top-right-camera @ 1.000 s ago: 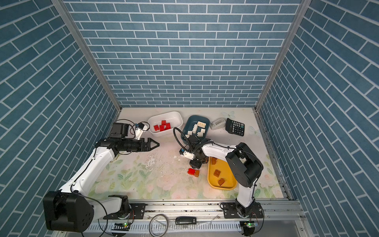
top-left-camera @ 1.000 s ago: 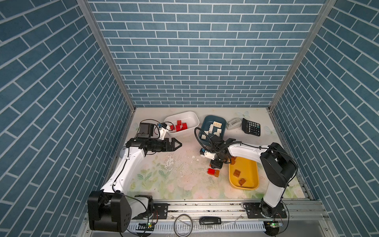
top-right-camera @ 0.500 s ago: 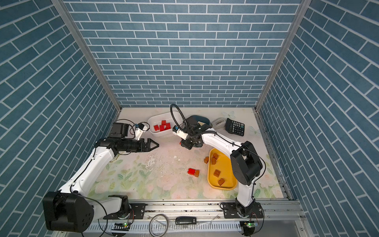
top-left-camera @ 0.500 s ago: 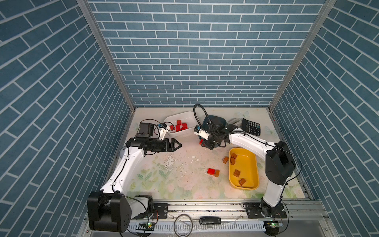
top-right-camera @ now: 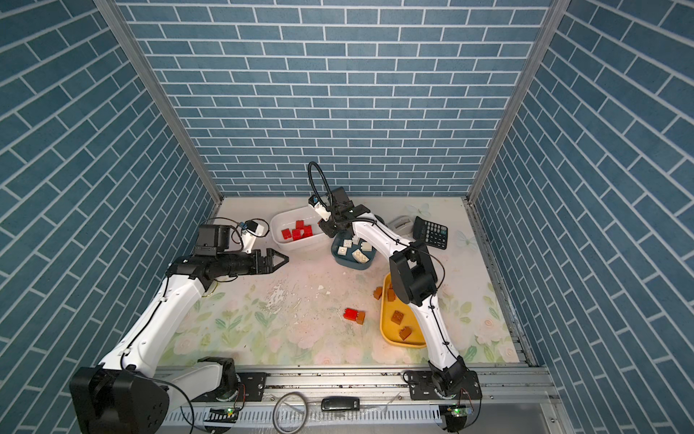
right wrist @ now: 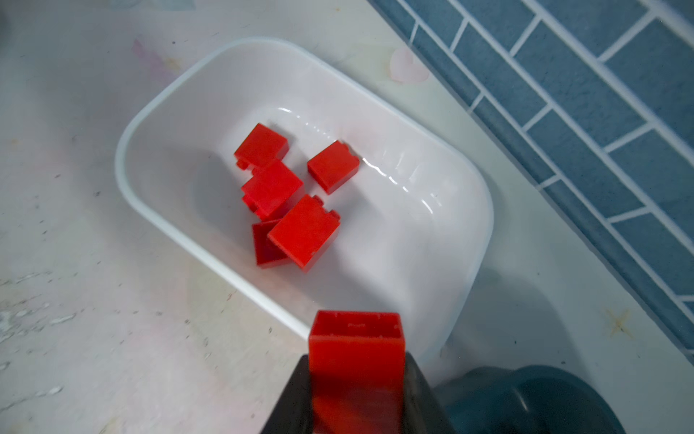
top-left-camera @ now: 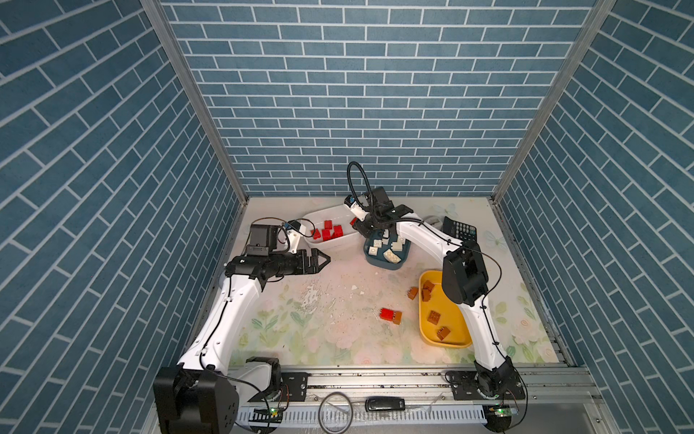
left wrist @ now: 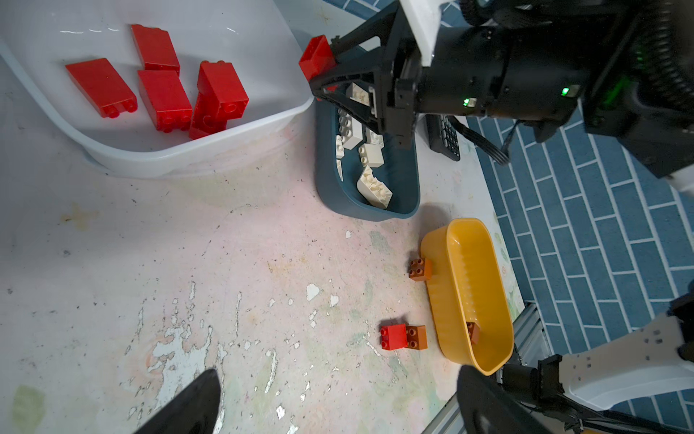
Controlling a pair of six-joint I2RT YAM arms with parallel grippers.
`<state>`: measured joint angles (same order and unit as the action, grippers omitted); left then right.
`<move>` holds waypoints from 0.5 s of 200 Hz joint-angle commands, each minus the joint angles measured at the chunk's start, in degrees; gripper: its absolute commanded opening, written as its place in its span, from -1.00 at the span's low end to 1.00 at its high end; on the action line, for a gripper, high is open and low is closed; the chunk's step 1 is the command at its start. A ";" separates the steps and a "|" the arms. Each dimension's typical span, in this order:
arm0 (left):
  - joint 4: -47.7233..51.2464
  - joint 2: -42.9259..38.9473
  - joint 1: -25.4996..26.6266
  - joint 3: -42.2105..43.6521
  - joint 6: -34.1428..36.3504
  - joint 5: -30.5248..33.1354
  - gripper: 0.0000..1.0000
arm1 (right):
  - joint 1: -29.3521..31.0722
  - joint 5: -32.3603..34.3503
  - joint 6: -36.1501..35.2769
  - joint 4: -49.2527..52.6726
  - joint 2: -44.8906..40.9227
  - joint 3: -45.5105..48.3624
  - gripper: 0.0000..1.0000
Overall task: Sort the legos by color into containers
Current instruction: 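Carry the red brick with the right gripper into the white tub, release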
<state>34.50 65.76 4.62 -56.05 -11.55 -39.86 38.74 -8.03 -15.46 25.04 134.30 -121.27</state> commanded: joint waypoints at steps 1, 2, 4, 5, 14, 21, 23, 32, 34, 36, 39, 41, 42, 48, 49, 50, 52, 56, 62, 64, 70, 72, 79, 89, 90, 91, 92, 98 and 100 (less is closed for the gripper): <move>-1.42 -1.12 -0.40 1.21 -1.33 0.65 0.99 | -0.68 1.01 3.57 -1.80 4.12 -5.75 -0.57; -1.44 -1.10 -0.40 1.21 -1.30 0.66 0.99 | -0.73 1.00 3.67 -1.86 4.39 -6.05 -0.57; -1.36 -1.14 -0.40 1.21 -1.33 0.70 0.99 | -0.76 1.00 3.73 -1.88 4.74 -6.47 -0.56; -1.36 -1.11 -0.40 1.21 -1.31 0.72 0.99 | -0.77 1.00 3.79 -1.90 4.96 -6.71 -0.56; -0.73 -1.21 -0.40 1.04 -0.97 0.81 0.99 | -0.77 1.33 4.24 -2.23 6.66 -8.58 -0.56; -0.30 -1.18 -0.40 0.95 -0.72 0.85 0.99 | -0.81 1.35 4.67 -2.93 7.84 -9.70 -0.56; -0.24 -1.29 -0.40 0.95 -0.68 0.90 0.99 | -0.78 1.42 4.81 -3.07 8.13 -10.06 -0.56; 0.06 -1.42 -0.40 0.94 -0.45 1.00 0.99 | -0.80 1.53 5.60 -4.39 9.54 -11.23 -0.55; 0.18 -1.42 -0.40 0.94 -0.41 1.01 0.99 | -0.78 1.53 5.86 -4.65 9.79 -11.50 -0.55; 0.25 -1.42 -0.40 0.94 -0.40 0.96 0.99 | -0.77 1.46 6.01 -5.06 9.96 -11.81 -0.54; 0.27 -1.42 -0.40 0.99 -0.47 1.00 0.99 | -0.77 1.40 6.36 -5.57 10.45 -12.17 -0.54; 0.30 -1.38 -0.40 0.96 -0.42 0.94 0.99 | -0.77 1.32 6.51 -5.82 10.72 -12.52 -0.53; 0.30 -1.35 -0.40 0.95 -0.41 0.93 0.99 | -0.77 1.29 6.59 -5.94 10.89 -12.73 -0.53; 0.34 -1.41 -0.40 1.03 -0.47 0.88 0.99 | -0.73 1.27 7.03 -6.06 11.69 -14.14 -0.52; 0.37 -1.41 -0.40 1.03 -0.48 0.85 0.99 | -0.75 1.27 7.07 -6.10 11.91 -14.41 -0.52; 0.38 -1.37 -0.40 1.03 -0.53 0.84 0.99 | -0.76 1.27 7.14 -6.08 12.10 -14.69 -0.51; 0.34 -1.41 -0.40 0.99 -0.62 0.90 0.99 | -0.77 1.22 7.41 -6.06 12.45 -15.22 -0.51; 0.32 -1.41 -0.40 1.01 -0.54 0.76 0.99 | -0.77 1.16 7.74 -6.01 13.12 -16.15 -0.49; 0.38 -1.42 -0.40 0.95 -0.69 0.70 0.99 | -0.77 1.00 8.05 -6.05 13.86 -17.32 -0.42; 0.32 -1.38 -0.40 0.99 -0.65 0.73 0.99 | -0.77 1.00 8.16 -6.07 14.03 -17.61 -0.39; 0.39 -1.45 -0.40 0.97 -0.54 0.81 0.99 | -0.72 1.08 8.18 -5.90 14.58 -18.57 -0.27; 0.37 -1.47 -0.40 0.95 -0.61 0.83 0.99 | -0.69 1.15 8.17 -5.71 14.76 -18.80 -0.23; 0.38 -1.52 -0.40 0.94 -0.56 0.83 0.99 | -0.77 1.33 8.07 -5.15 15.04 -19.60 -0.12; 0.40 -1.73 -0.40 1.01 -0.48 0.83 0.99 | -0.77 1.58 7.33 -4.48 14.68 -19.54 0.00; 0.44 -1.71 -0.40 1.02 -0.53 0.88 0.99 | -0.77 1.60 7.27 -4.39 14.64 -19.45 0.01; 0.46 -1.69 -0.40 1.07 -0.51 0.85 0.99 | -0.77 1.61 7.19 -4.39 14.61 -19.40 0.02; 0.47 -1.69 -0.40 1.14 -0.46 0.84 0.99 | -0.77 1.61 7.11 -4.30 14.56 -19.33 0.03; 0.47 -1.79 -0.40 1.25 -0.41 0.83 0.99 | -0.77 1.70 6.74 -4.05 14.08 -18.78 0.06; 0.45 -1.78 -0.40 1.33 -0.40 0.83 0.99 | -0.77 1.70 6.69 -4.04 13.80 -18.46 0.07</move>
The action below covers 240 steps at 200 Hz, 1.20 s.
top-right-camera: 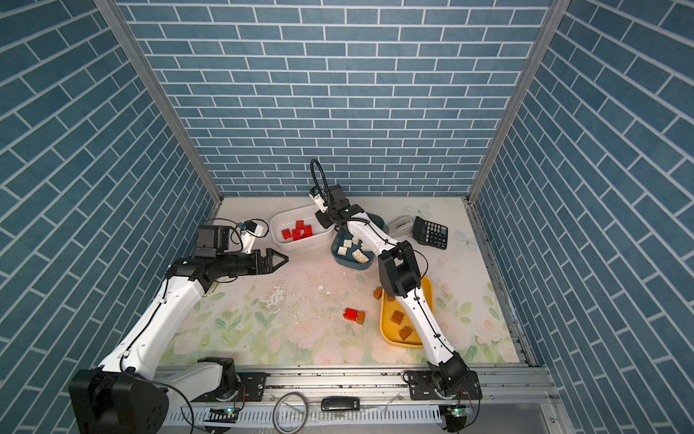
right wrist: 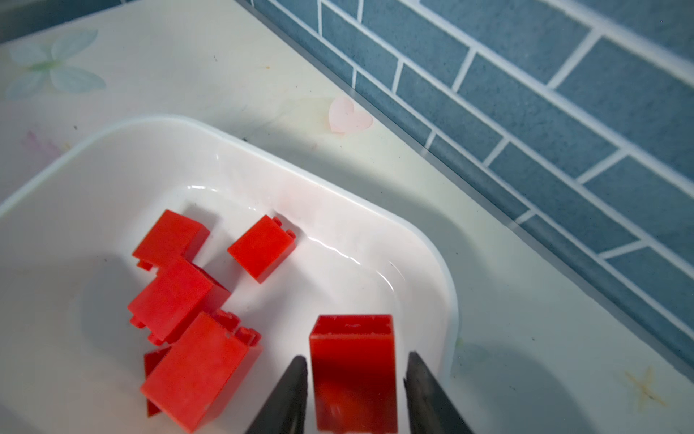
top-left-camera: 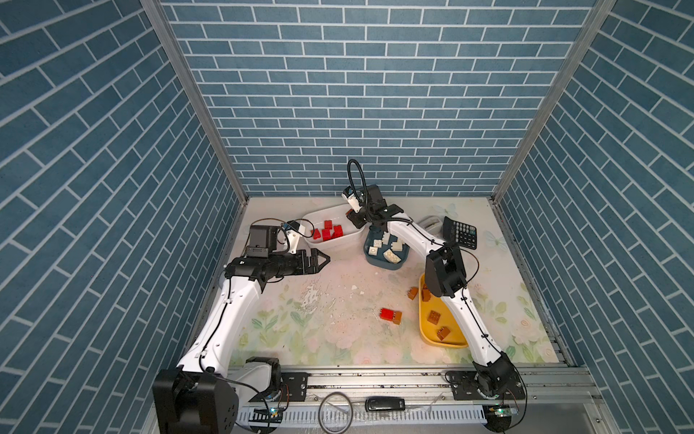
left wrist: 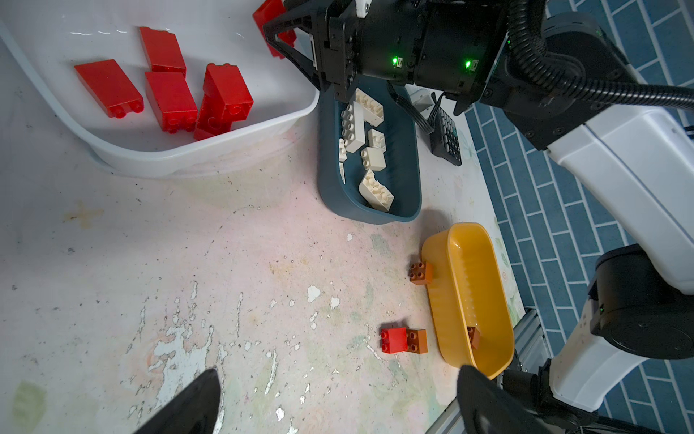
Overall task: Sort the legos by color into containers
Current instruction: 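Carry the red brick with the right gripper into the white tub, release, then return the right gripper to the pile and grasp the last red brick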
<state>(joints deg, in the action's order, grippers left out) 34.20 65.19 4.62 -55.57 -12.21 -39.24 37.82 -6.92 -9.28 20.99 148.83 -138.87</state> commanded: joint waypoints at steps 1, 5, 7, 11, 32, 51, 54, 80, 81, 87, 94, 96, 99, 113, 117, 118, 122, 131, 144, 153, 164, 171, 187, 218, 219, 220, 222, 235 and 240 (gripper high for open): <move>0.73 -1.21 -0.40 0.88 0.25 0.22 0.99 | 0.15 0.59 0.45 0.01 -0.87 -0.70 0.08; 0.76 -1.28 -0.41 0.97 0.25 0.22 0.99 | 0.11 0.44 0.33 -0.11 -1.44 0.05 0.10; 0.76 -1.31 -0.41 1.03 0.25 0.18 0.99 | 0.16 0.35 0.32 -0.19 -1.71 0.47 0.11; 0.74 -1.29 -0.40 1.20 0.25 0.09 0.99 | 0.15 0.18 0.31 -0.53 -2.45 1.41 0.12; 0.22 -1.30 -0.40 1.87 0.07 -0.26 0.99 | 0.15 -1.71 0.39 -1.76 -7.01 7.50 0.11; 0.16 -1.28 -0.40 2.13 0.16 -0.65 0.99 | 0.19 -4.72 -1.09 -1.57 -13.07 15.33 0.12; 0.10 -1.21 -0.41 2.25 0.13 -0.73 0.99 | 0.15 -5.29 -1.36 -1.44 -14.21 16.76 0.12; -0.40 -1.07 -0.40 2.87 0.04 -1.21 0.99 | 0.15 -10.10 -3.55 1.56 -24.47 29.32 0.12; -0.42 -1.09 -0.40 2.90 0.06 -1.28 0.99 | 0.15 -10.16 -3.60 1.66 -25.04 29.82 0.12; -0.60 -0.96 -0.40 3.05 0.08 -1.34 0.99 | 0.15 -10.93 -3.81 2.57 -27.50 32.80 0.12; -0.65 -0.89 -0.40 3.18 0.16 -1.44 0.99 | 0.17 -12.09 -3.95 3.67 -30.17 36.22 0.12; -0.63 -0.88 -0.40 3.21 0.21 -1.45 0.99 | 0.15 -12.36 -4.05 3.83 -30.88 37.27 0.12; -0.59 -0.78 -0.40 3.20 0.28 -1.45 0.99 | 0.21 -12.82 -4.08 4.21 -32.02 38.73 0.12; -0.27 -0.37 -0.40 3.19 0.83 -1.64 0.99 | 0.56 -14.99 -4.46 6.30 -36.94 45.65 0.12; -0.14 -0.22 -0.43 3.12 0.94 -1.63 0.99 | 0.66 -15.41 -4.60 6.90 -38.36 47.50 0.12; -0.12 -0.23 -0.41 3.07 0.95 -1.63 0.99 | 0.71 -15.50 -4.69 7.01 -38.71 47.96 0.12; -0.13 -0.17 -0.43 3.02 1.01 -1.64 0.99 | 0.88 -15.60 -4.86 7.32 -40.03 49.95 0.12; -0.12 0.18 -0.49 2.88 1.16 -1.79 0.99 | 1.46 -15.95 -5.17 7.97 -43.08 54.11 0.12; 0.10 0.65 -0.49 2.54 1.43 -1.99 0.99 | 2.24 -16.22 -5.31 9.16 -47.13 58.97 0.12; 0.24 0.89 -0.49 2.40 1.61 -1.94 0.99 | 3.20 -16.28 -5.24 10.36 -49.39 61.68 0.12; 0.30 1.08 -0.49 2.27 1.66 -2.00 0.99 | 4.37 -15.82 -4.99 11.71 -51.70 64.62 0.13; 0.43 1.17 -0.49 2.27 1.66 -1.90 0.99 | 5.02 -15.15 -4.65 12.27 -53.12 66.36 0.13; 0.30 1.21 -0.45 2.40 1.69 -1.89 0.99 | 6.42 -12.99 -3.17 13.60 -55.12 69.53 0.14; 0.61 0.79 -0.47 2.40 1.68 -1.63 0.99 | 9.23 -10.64 -2.06 16.15 -56.35 74.62 0.14; 0.61 0.80 -0.48 2.40 1.71 -1.58 0.99 | 9.35 -10.56 -2.06 16.21 -56.41 74.80 0.15; 0.70 0.77 -0.49 2.40 1.73 -1.56 0.99 | 9.49 -10.48 -2.06 16.28 -56.48 75.02 0.15; 0.70 0.80 -0.45 2.40 1.81 -1.48 0.99 | 9.71 -10.37 -2.06 16.39 -56.53 75.25 0.15; 0.79 0.34 -0.49 2.64 1.79 -1.27 0.99 | 11.24 -9.10 -1.97 16.84 -56.84 77.36 0.15; 0.79 0.21 -0.43 2.75 1.76 -1.19 0.99 | 11.70 -8.49 -1.97 16.94 -56.90 78.08 0.15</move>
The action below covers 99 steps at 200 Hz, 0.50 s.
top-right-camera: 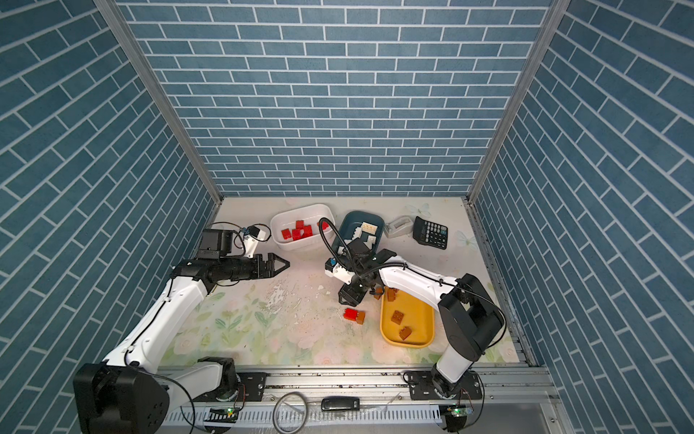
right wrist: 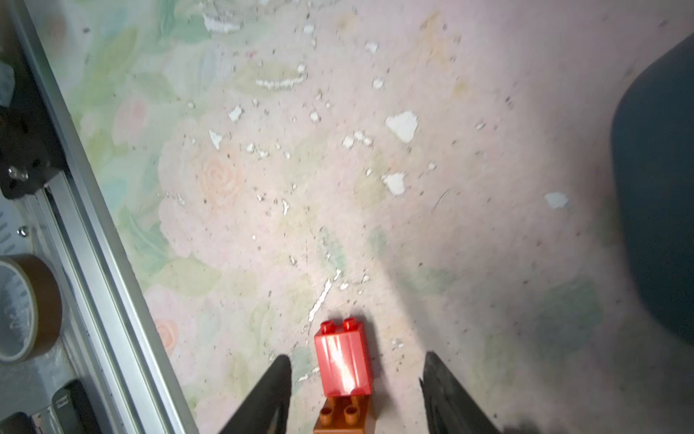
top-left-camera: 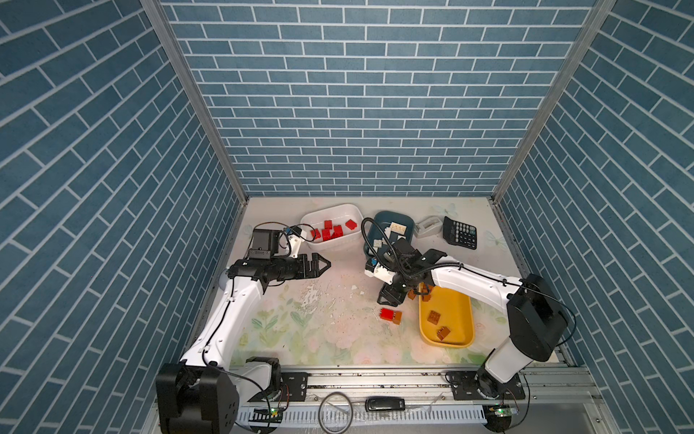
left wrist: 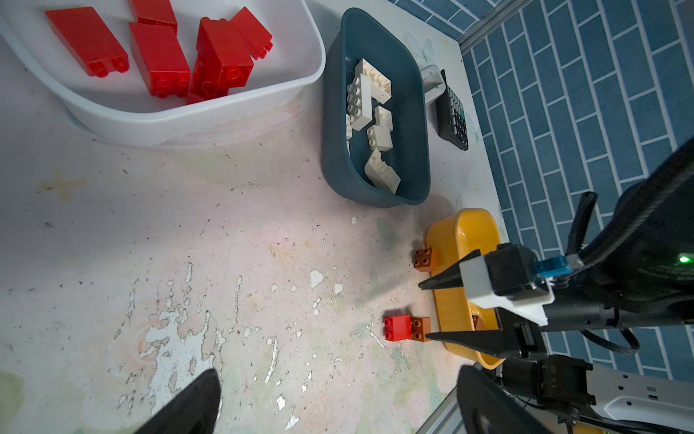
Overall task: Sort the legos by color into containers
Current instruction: 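Return the right gripper to the pile and grasp the last red brick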
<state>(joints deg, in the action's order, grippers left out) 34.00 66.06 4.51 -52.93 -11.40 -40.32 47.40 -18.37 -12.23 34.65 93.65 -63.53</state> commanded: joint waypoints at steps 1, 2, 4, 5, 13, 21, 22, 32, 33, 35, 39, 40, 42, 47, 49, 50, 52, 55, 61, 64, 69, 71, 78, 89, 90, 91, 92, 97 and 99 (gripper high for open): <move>1.03 -0.62 -0.35 0.15 0.94 -0.12 0.99 | 2.19 3.06 0.98 3.29 -1.67 2.86 0.15; 1.05 -0.60 -0.37 0.17 0.94 -0.12 0.99 | 2.31 3.20 0.98 3.30 -1.65 3.00 0.15; 1.02 -0.59 -0.33 0.19 1.01 -0.11 0.99 | 2.45 3.48 1.02 3.31 -1.63 3.18 0.15; 1.05 -0.59 -0.36 0.19 1.02 -0.16 0.99 | 2.58 3.59 1.00 3.31 -1.63 3.21 0.15; 1.11 -0.62 -0.38 0.28 1.01 -0.11 0.99 | 3.12 4.43 0.81 3.25 -1.52 3.90 0.15; 1.15 -0.66 -0.38 0.41 0.92 -0.19 0.99 | 3.52 5.35 0.80 2.99 -1.24 4.23 0.15; 1.15 -0.67 -0.38 0.43 0.89 -0.20 0.99 | 3.55 5.49 0.80 2.93 -1.17 4.26 0.15; 1.16 -0.62 -0.36 0.39 0.76 -0.27 0.99 | 3.95 6.36 0.81 2.62 -0.67 4.38 0.15; 1.11 -0.60 -0.37 0.38 0.72 -0.24 0.99 | 3.99 6.43 0.81 2.62 -0.62 4.33 0.14; 1.10 -0.63 -0.38 0.37 0.75 -0.21 0.99 | 4.06 6.60 0.80 2.50 -0.41 4.37 0.15; 1.06 -0.60 -0.38 0.37 0.76 -0.20 0.99 | 4.19 6.90 0.87 2.30 -0.15 4.21 0.14; 1.07 -0.59 -0.38 0.37 0.72 -0.20 0.99 | 4.28 6.97 0.88 2.28 -0.14 4.21 0.14; 1.07 -0.59 -0.38 0.26 0.69 -0.20 0.99 | 4.41 7.15 0.82 2.11 0.00 4.20 0.14; 1.05 -0.61 -0.38 0.28 0.68 -0.21 0.99 | 4.66 7.73 0.85 1.59 0.32 4.34 0.14; 1.04 -0.59 -0.38 0.21 0.65 -0.25 0.99 | 4.86 7.93 0.84 1.39 0.38 4.41 0.14; 1.06 -0.59 -0.38 0.20 0.66 -0.23 0.99 | 4.84 8.01 0.78 1.30 0.47 4.44 0.14; 1.13 -0.58 -0.38 0.13 0.74 -0.21 0.99 | 4.99 8.18 0.80 1.21 0.53 4.48 0.14; 1.13 -0.66 -0.38 0.06 0.76 -0.20 0.99 | 5.18 8.44 0.77 0.95 0.75 4.57 0.13; 1.28 -0.64 -0.38 -0.07 0.84 -0.14 0.99 | 5.58 9.18 0.63 0.55 1.22 4.62 0.12; 1.26 -0.61 -0.38 -0.14 0.85 -0.12 0.99 | 5.70 9.60 0.65 0.38 1.41 4.69 0.12; 1.42 -0.60 -0.32 -0.16 0.85 -0.11 0.99 | 5.98 10.09 0.55 0.12 1.82 4.75 0.12; 1.42 -0.65 -0.37 -0.16 0.90 -0.11 0.99 | 6.07 10.30 0.50 0.08 1.96 4.80 0.12; 1.49 -0.75 -0.34 -0.08 0.86 -0.11 0.99 | 6.45 11.22 0.40 -0.24 2.43 4.81 0.11; 1.55 -0.95 -0.38 0.09 0.81 -0.11 0.99 | 7.03 12.93 0.24 -0.89 3.09 4.77 0.09; 1.57 -0.98 -0.38 0.10 0.83 -0.11 0.99 | 7.06 12.97 0.26 -0.94 3.10 4.79 0.08; 1.54 -1.00 -0.38 0.10 0.84 -0.11 0.99 | 7.08 12.99 0.22 -1.01 3.11 4.81 0.08; 1.52 -1.01 -0.38 0.10 0.85 -0.11 0.99 | 7.13 13.00 0.21 -1.05 3.16 4.81 0.08; 1.68 -1.10 -0.35 0.17 0.90 -0.11 0.99 | 7.18 13.01 0.06 -1.23 3.36 4.82 0.07; 1.71 -1.11 -0.37 0.19 0.89 -0.11 0.99 | 7.27 14.06 0.03 -1.29 3.42 4.73 0.07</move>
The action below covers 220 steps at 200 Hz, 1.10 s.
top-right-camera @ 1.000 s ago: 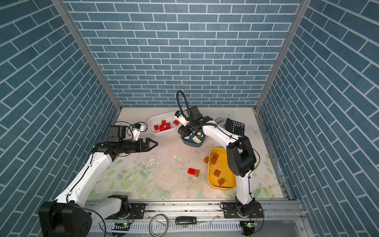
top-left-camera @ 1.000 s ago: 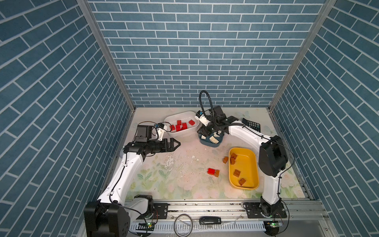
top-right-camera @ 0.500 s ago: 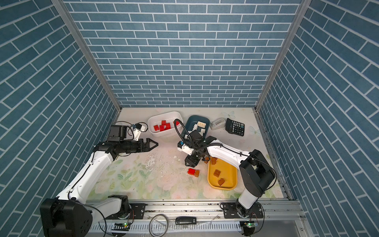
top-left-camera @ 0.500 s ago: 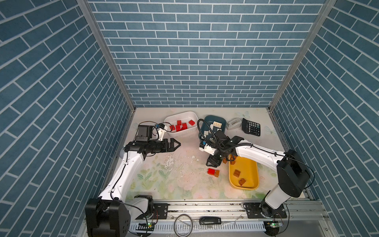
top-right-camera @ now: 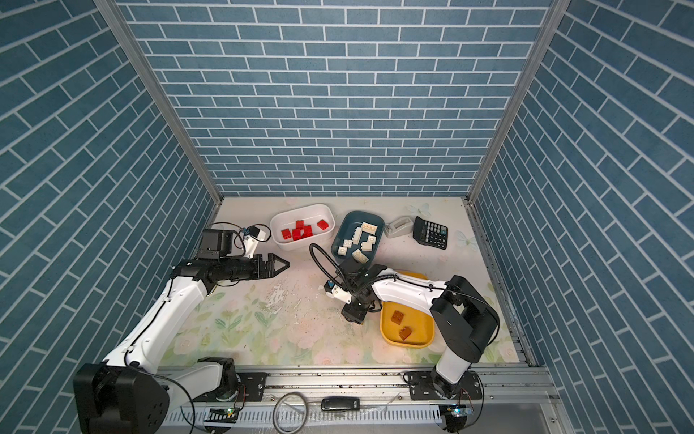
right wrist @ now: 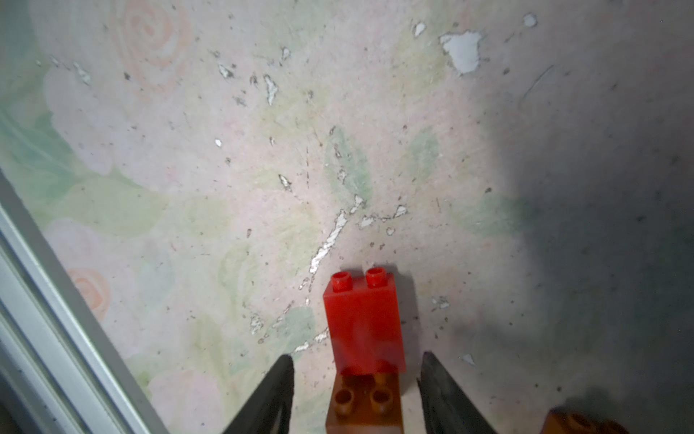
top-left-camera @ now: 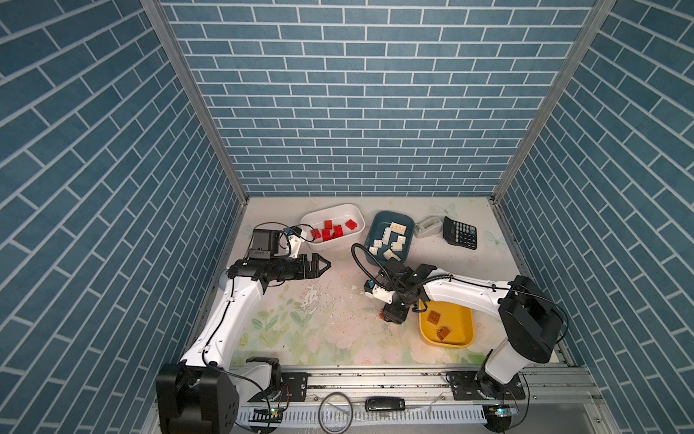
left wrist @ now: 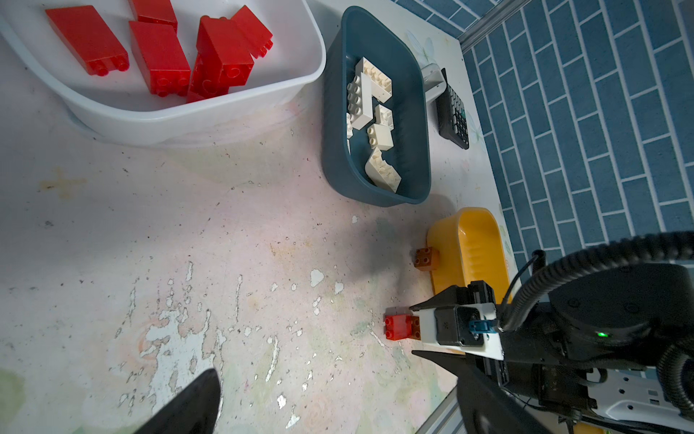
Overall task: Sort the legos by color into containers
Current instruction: 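Return the right gripper to the pile and grasp the last red brick, then carry the red brick with the right gripper into the white tub, release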
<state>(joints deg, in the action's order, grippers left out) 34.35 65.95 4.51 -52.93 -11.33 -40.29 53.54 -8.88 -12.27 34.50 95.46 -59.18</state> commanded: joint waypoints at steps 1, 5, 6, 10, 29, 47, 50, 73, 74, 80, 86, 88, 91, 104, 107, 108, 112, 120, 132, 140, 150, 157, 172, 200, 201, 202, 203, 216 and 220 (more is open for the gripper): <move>1.35 -1.00 -0.37 0.19 0.80 -0.14 0.99 | 1.13 4.75 0.02 -1.21 1.68 0.38 0.06; 1.44 -1.09 -0.37 0.19 0.79 -0.14 0.99 | 1.22 5.08 -0.09 -1.30 1.79 0.31 0.06; 1.48 -1.13 -0.38 0.24 0.88 -0.14 0.99 | 1.18 5.14 -0.15 -1.33 1.81 0.30 0.06; 1.48 -1.23 -0.38 0.28 0.94 -0.14 0.99 | 1.30 5.26 -0.26 -1.41 1.95 0.21 0.05; 1.84 -1.35 -0.38 0.28 1.20 -0.05 0.99 | 1.72 4.52 -0.56 -1.43 2.93 -0.23 0.01; 1.93 -1.39 -0.38 0.19 1.29 -0.01 0.99 | 2.31 4.47 -0.63 -1.51 4.00 -0.08 -0.02; 1.90 -1.40 -0.38 0.19 1.32 -0.09 0.99 | 2.35 4.55 -0.66 -1.55 4.10 -0.11 -0.03; 2.12 -1.32 -0.34 0.28 1.61 -0.22 0.99 | 2.71 6.16 -0.99 -1.79 4.64 -0.10 -0.14; 2.16 -1.29 -0.36 0.28 1.64 -0.22 0.99 | 2.71 6.21 -0.95 -1.76 4.64 -0.12 -0.15; 2.32 -1.32 -0.38 0.28 1.73 -0.30 0.99 | 2.76 6.41 -1.08 -1.64 4.73 -0.28 -0.20; 2.38 -1.30 -0.36 0.35 1.75 -0.38 0.99 | 2.75 6.75 -0.98 -1.60 4.76 -0.37 -0.27; 2.39 -1.36 -0.38 0.36 1.75 -0.37 0.99 | 2.79 6.90 -0.99 -1.56 4.74 -0.47 -0.29; 2.37 -1.35 -0.38 0.37 1.80 -0.39 0.99 | 2.80 6.94 -0.95 -1.58 4.78 -0.50 -0.32; 2.54 -1.53 -0.38 0.53 1.89 -0.35 0.99 | 2.86 7.10 -0.85 -1.45 4.74 -0.53 -0.44; 2.56 -1.50 -0.38 0.54 1.92 -0.39 0.99 | 2.83 7.33 -0.86 -1.38 4.69 -0.50 -0.46; 2.52 -1.51 -0.38 0.54 1.93 -0.40 0.99 | 2.86 7.36 -0.84 -1.37 4.67 -0.50 -0.47; 2.65 -1.51 -0.38 0.54 2.01 -0.40 0.99 | 2.88 7.63 -0.81 -1.28 4.53 -0.57 -0.49; 2.86 -1.53 -0.38 0.62 2.18 -0.42 0.99 | 2.79 7.74 -0.83 -1.06 4.28 -0.89 -0.53; 3.22 -1.66 -0.38 0.72 2.41 -0.49 0.99 | 2.72 7.92 -1.04 -0.76 3.66 -1.90 -0.56; 3.37 -1.79 -0.38 0.72 2.54 -0.44 0.99 | 2.42 7.86 -1.07 -0.75 3.06 -2.96 -0.56; 3.53 -1.94 -0.38 0.72 2.54 -0.47 0.99 | 1.80 7.14 -1.08 -0.81 2.42 -4.80 -0.57; 3.53 -1.95 -0.38 0.72 2.54 -0.53 0.99 | 0.92 6.22 -1.00 -0.98 2.29 -6.40 -0.56; 3.53 -2.03 -0.38 0.55 2.54 -0.58 0.99 | -0.92 4.86 -1.12 -1.40 2.69 -10.04 -0.57; 3.15 -2.55 -0.38 0.44 2.20 -0.83 0.99 | -4.99 1.86 -1.21 -3.31 6.45 -18.24 -0.58; 3.08 -2.61 -0.34 0.49 2.15 -0.79 0.99 | -5.05 1.77 -1.23 -3.35 6.65 -18.60 -0.58; 3.04 -2.60 -0.32 0.52 2.08 -0.82 0.99 | -5.21 1.72 -1.25 -3.41 6.88 -18.95 -0.58; 2.98 -2.63 -0.35 0.53 2.01 -0.83 0.99 | -5.34 1.61 -1.30 -3.49 7.08 -19.31 -0.58; 2.40 -3.01 -0.38 0.74 1.52 -0.94 0.99 | -6.78 1.42 -2.07 -4.43 10.16 -24.04 -0.58; 2.23 -3.22 -0.45 0.88 1.34 -1.00 0.99 | -7.29 1.43 -2.25 -4.85 11.02 -25.44 -0.58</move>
<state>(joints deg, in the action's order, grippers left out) 36.60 64.31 4.51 -52.66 -9.69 -40.38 48.73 -5.13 -12.53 31.68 101.38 -78.28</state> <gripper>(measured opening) 0.996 0.329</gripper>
